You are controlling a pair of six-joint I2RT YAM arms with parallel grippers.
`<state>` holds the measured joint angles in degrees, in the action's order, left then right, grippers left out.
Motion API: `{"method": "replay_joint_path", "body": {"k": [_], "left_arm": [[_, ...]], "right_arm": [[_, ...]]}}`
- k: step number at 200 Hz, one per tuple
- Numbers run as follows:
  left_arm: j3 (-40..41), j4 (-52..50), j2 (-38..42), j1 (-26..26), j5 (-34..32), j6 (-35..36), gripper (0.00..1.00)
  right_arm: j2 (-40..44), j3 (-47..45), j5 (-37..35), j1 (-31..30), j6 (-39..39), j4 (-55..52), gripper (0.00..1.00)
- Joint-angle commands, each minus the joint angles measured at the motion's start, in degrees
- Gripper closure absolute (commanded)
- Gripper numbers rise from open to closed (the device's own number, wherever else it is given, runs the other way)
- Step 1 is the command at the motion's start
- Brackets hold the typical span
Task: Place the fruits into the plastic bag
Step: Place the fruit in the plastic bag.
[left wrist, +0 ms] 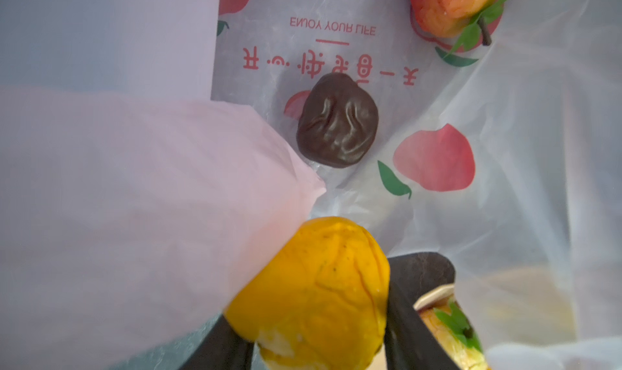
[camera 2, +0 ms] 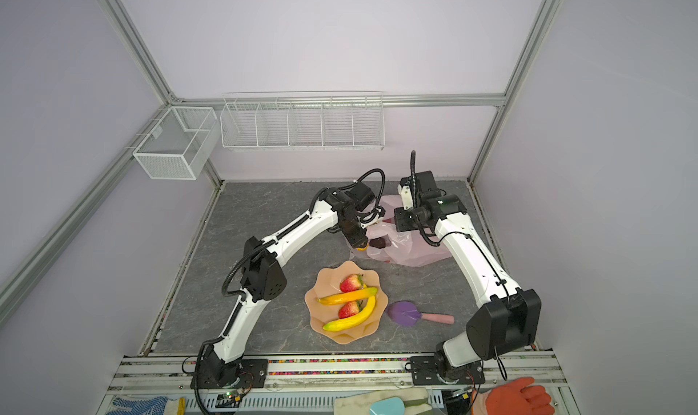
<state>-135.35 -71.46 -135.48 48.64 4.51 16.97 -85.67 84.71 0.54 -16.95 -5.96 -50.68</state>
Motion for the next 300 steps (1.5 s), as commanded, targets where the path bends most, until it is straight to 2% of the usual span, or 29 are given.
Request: {"method": "replay_joint_path", "body": {"k": [1, 53, 94, 114, 140, 171, 211, 242, 284, 300], "left_arm": [[-2.94, 2.43, -1.75, -0.12, 5.88, -2.47, 0.74], [-2.49, 14.49, -2.80, 0.34, 13.94, -13.98, 0.71], [-1.37, 23.08, -4.35, 1.95, 16.89, -22.73, 0.67], [-0.53, 26.20, -5.05, 2.45, 17.85, -25.86, 0.58], [1.44, 30.12, -4.73, 2.71, 22.28, -29.16, 0.37], [3.51, 32.44, -2.65, 3.04, 23.76, -30.40, 0.20], [3.86, 29.65, 1.16, 2.36, 22.34, -29.65, 0.14], [5.01, 26.02, 5.25, 1.31, 18.70, -28.74, 0.13], [10.42, 21.96, 11.98, 0.23, 11.15, -26.91, 0.14], [12.11, 19.03, 13.91, -0.32, 10.38, -26.47, 0.14]], "right_arm": [[-0.81, 1.14, 1.39, 0.34, 0.67, 0.67, 0.93], [-1.10, 1.29, 2.20, 0.37, -0.44, 0.99, 0.93], [-1.21, 0.99, 3.26, 0.41, -1.68, 1.87, 0.93], [-1.09, 0.90, 3.50, 0.34, -2.15, 2.16, 0.93], [-1.00, 0.65, 3.52, 0.47, -2.48, 2.42, 0.93], [-0.95, 0.14, 3.56, 0.43, -3.19, 3.01, 0.93], [-0.91, -0.04, 3.51, 0.53, -3.91, 3.39, 0.93], [-0.80, -0.15, 3.16, 0.56, -4.28, 3.38, 0.93], [-0.39, -0.49, 2.52, 0.60, -4.49, 3.13, 0.93], [-0.29, -0.56, 2.47, 0.64, -4.42, 3.13, 0.93]]}}
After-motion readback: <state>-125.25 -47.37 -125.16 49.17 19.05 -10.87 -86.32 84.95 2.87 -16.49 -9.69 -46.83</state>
